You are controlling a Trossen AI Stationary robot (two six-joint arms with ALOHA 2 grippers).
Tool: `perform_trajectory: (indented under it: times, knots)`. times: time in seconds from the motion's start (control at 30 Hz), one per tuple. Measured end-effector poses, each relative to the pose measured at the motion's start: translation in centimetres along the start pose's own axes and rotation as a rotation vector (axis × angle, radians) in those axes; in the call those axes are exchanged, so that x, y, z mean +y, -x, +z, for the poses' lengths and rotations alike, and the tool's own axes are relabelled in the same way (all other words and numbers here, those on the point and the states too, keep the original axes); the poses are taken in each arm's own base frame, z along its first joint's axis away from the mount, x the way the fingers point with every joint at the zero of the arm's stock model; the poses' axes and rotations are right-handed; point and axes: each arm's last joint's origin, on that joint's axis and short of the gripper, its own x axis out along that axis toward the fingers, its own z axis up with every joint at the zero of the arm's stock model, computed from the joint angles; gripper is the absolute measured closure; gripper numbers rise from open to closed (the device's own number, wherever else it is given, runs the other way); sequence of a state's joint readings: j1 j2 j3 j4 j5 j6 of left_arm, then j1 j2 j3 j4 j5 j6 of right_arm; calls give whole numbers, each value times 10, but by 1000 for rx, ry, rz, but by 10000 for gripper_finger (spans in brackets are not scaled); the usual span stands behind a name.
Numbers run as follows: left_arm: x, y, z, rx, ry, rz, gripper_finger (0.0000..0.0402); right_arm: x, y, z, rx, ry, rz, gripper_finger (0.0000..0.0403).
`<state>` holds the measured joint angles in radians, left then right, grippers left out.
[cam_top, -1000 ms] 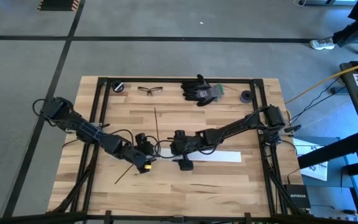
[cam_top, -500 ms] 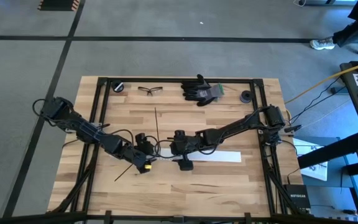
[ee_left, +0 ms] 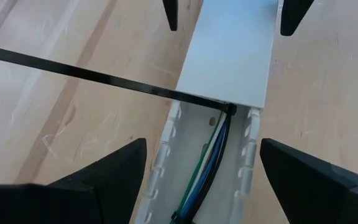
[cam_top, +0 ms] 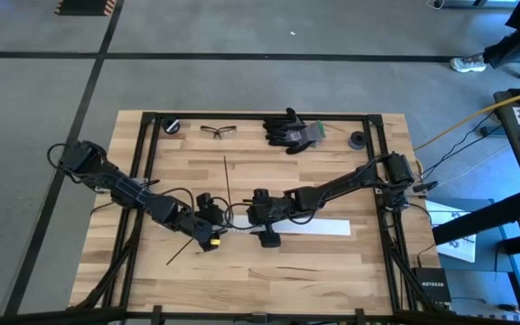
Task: Ziptie cables
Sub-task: Close the white cable duct
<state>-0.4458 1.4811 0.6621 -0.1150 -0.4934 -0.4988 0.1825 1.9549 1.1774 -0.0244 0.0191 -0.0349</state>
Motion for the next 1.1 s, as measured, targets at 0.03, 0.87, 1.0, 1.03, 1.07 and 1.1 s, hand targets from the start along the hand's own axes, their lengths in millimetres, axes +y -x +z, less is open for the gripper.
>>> perform_trajectory:
  times: [0.03, 0.87, 1.0, 1.03, 1.07, 1.1]
  knots:
    - [0, 0, 0, -1, -1, 2, 103, 0, 0, 0, 0, 0, 0, 63]
    - [-5, 6, -5, -11, -33, 33, 106, 0, 0, 0, 3, 0, 0, 63]
    - [-3, 9, -5, -20, -29, 36, 119, 0, 0, -1, 6, 0, 0, 63]
    - [-1, 11, -6, -26, -24, 34, 123, 0, 0, -1, 7, 0, 0, 63]
    - [1, 13, -9, -29, -17, 32, 127, 0, 0, -1, 8, 0, 0, 63]
    - [4, 16, -13, -32, -6, 33, 130, 0, 0, -1, 10, 0, 1, 63]
